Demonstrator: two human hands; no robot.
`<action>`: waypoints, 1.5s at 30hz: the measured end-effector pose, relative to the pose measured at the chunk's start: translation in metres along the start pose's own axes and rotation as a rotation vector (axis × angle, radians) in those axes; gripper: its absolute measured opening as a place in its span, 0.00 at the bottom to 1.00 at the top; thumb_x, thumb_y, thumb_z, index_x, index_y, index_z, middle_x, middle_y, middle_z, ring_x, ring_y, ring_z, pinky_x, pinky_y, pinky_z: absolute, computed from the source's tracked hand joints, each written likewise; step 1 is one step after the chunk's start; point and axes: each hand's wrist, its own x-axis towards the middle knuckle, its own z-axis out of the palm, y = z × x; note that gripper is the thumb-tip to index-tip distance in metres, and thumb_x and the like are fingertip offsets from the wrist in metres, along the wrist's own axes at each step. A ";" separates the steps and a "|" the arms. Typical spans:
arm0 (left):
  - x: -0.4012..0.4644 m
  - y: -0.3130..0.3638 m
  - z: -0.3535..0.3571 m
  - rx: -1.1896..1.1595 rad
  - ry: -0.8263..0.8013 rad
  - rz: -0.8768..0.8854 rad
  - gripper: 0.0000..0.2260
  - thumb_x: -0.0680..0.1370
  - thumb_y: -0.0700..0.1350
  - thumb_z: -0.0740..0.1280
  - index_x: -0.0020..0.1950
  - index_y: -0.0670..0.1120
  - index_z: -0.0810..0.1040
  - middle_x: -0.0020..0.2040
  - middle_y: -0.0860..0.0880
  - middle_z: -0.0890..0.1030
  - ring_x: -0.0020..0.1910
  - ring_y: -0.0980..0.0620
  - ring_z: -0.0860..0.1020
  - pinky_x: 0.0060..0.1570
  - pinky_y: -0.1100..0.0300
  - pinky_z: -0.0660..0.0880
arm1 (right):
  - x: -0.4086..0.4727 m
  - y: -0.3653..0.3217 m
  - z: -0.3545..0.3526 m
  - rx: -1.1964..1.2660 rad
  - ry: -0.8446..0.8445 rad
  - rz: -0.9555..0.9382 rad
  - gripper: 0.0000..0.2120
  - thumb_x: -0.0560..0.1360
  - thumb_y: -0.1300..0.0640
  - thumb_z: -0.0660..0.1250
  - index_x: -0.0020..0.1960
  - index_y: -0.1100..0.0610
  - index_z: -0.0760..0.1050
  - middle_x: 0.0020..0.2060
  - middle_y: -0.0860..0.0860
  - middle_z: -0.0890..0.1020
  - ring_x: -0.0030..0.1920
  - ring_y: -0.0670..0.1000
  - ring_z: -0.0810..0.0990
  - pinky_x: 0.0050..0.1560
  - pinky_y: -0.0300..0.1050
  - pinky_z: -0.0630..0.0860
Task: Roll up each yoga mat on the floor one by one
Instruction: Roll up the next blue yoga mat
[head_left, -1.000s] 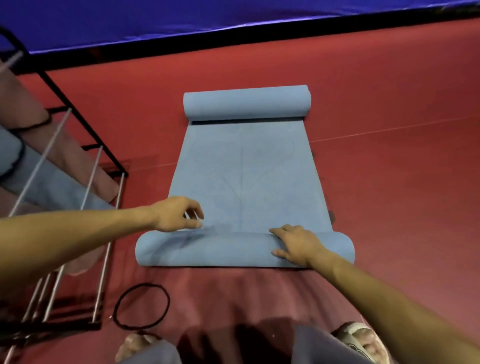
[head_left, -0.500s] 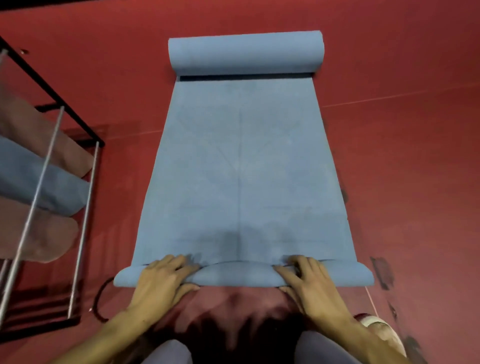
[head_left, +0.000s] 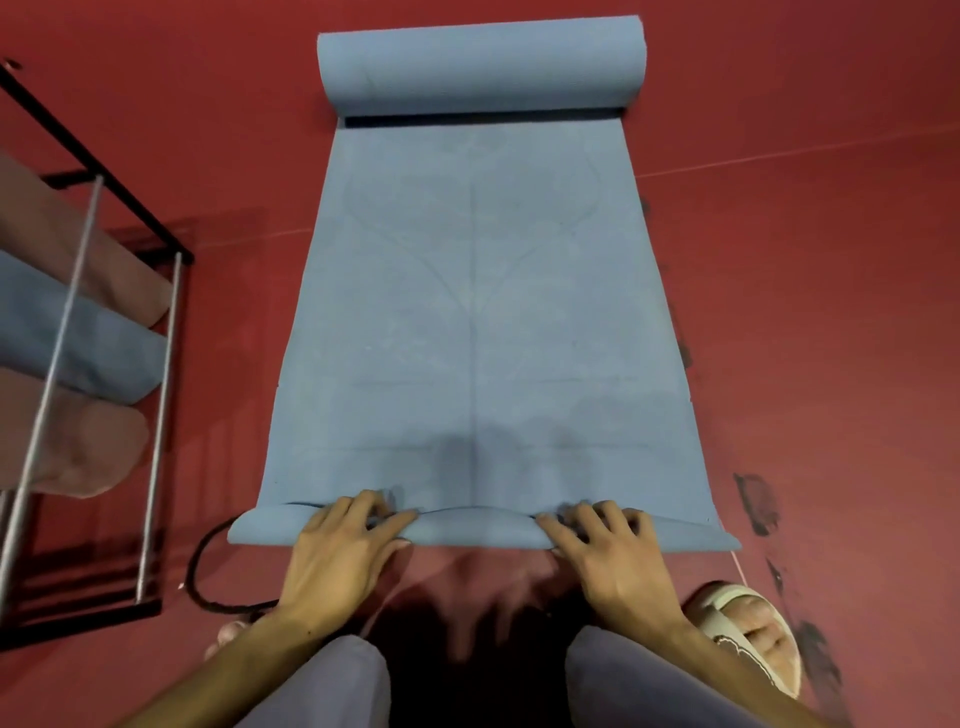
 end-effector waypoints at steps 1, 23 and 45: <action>-0.002 0.001 0.004 -0.031 0.007 -0.007 0.18 0.82 0.61 0.59 0.65 0.60 0.83 0.53 0.56 0.76 0.46 0.51 0.78 0.46 0.53 0.72 | -0.003 -0.001 0.005 0.024 0.020 0.025 0.27 0.71 0.57 0.71 0.68 0.42 0.76 0.55 0.47 0.78 0.51 0.55 0.76 0.48 0.53 0.67; 0.023 -0.002 -0.013 -0.380 -0.272 -0.277 0.06 0.80 0.65 0.67 0.55 0.76 0.79 0.51 0.68 0.79 0.51 0.68 0.77 0.48 0.66 0.72 | 0.016 0.014 0.009 0.352 -0.102 0.226 0.20 0.82 0.34 0.53 0.55 0.42 0.80 0.48 0.39 0.82 0.49 0.50 0.77 0.49 0.50 0.74; 0.046 -0.004 -0.009 -0.120 -0.291 -0.616 0.31 0.64 0.80 0.69 0.36 0.51 0.75 0.33 0.56 0.79 0.38 0.54 0.78 0.43 0.52 0.77 | 0.036 0.022 0.008 0.472 -0.143 0.366 0.17 0.76 0.31 0.65 0.45 0.44 0.78 0.47 0.42 0.76 0.50 0.52 0.71 0.53 0.55 0.75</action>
